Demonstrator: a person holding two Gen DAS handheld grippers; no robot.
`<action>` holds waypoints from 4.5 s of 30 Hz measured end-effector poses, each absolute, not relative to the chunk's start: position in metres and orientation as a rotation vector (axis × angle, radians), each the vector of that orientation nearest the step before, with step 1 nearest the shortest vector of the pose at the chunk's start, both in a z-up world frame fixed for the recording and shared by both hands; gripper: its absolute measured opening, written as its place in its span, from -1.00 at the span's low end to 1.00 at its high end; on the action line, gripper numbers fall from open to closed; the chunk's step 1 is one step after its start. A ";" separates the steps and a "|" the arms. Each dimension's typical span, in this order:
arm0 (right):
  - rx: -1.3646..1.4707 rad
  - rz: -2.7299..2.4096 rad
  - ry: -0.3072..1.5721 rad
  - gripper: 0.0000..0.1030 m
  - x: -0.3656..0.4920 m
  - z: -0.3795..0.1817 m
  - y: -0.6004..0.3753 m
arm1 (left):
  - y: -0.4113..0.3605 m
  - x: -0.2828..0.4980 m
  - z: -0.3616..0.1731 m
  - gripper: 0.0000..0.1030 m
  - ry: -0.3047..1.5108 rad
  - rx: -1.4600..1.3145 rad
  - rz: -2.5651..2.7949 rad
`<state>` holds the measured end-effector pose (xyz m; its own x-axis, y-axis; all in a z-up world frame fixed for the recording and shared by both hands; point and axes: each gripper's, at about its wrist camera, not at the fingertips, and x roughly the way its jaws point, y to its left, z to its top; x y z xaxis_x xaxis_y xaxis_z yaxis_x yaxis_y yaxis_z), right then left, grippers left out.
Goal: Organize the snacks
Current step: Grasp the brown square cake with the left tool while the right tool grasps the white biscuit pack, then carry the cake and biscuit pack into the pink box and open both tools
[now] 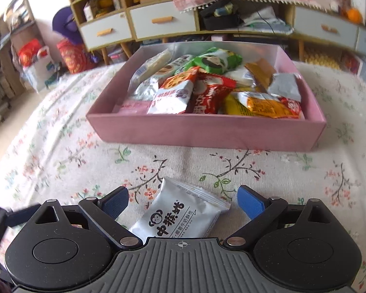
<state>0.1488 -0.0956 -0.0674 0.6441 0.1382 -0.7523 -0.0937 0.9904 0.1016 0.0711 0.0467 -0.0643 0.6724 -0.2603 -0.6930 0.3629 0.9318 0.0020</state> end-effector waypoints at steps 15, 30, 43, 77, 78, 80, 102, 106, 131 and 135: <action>-0.067 0.260 0.816 1.00 0.108 -0.075 -0.139 | 0.047 0.068 -0.065 0.98 0.729 0.147 -0.351; -0.098 0.273 0.818 1.00 0.109 -0.077 -0.143 | 0.038 0.070 -0.058 0.34 0.740 0.134 -0.345; -0.111 0.266 0.876 1.00 0.118 -0.074 -0.139 | 0.037 0.077 -0.052 -0.17 0.785 0.101 -0.335; 0.197 0.215 0.738 -0.11 0.141 -0.002 -0.152 | 0.045 0.127 -0.007 -0.24 0.732 -0.282 -0.262; 0.235 0.203 0.729 -0.11 0.145 0.002 -0.156 | 0.045 0.129 -0.005 -0.24 0.727 -0.296 -0.251; 0.303 0.184 0.709 -0.11 0.153 0.009 -0.164 | 0.045 0.136 -0.003 -0.24 0.716 -0.312 -0.250; 0.515 0.099 0.684 -0.10 0.211 -0.020 -0.198 | 0.006 0.171 -0.026 -0.23 0.687 -0.149 -0.242; 0.534 0.087 0.697 -0.10 0.213 -0.028 -0.205 | 0.005 0.173 -0.031 -0.23 0.688 -0.147 -0.221; 0.506 0.132 0.666 0.58 0.184 0.003 -0.219 | 0.007 0.152 -0.006 0.82 0.717 -0.163 -0.139; 0.403 0.152 0.692 0.68 0.165 0.013 -0.211 | 0.010 0.139 0.000 0.95 0.748 -0.127 -0.114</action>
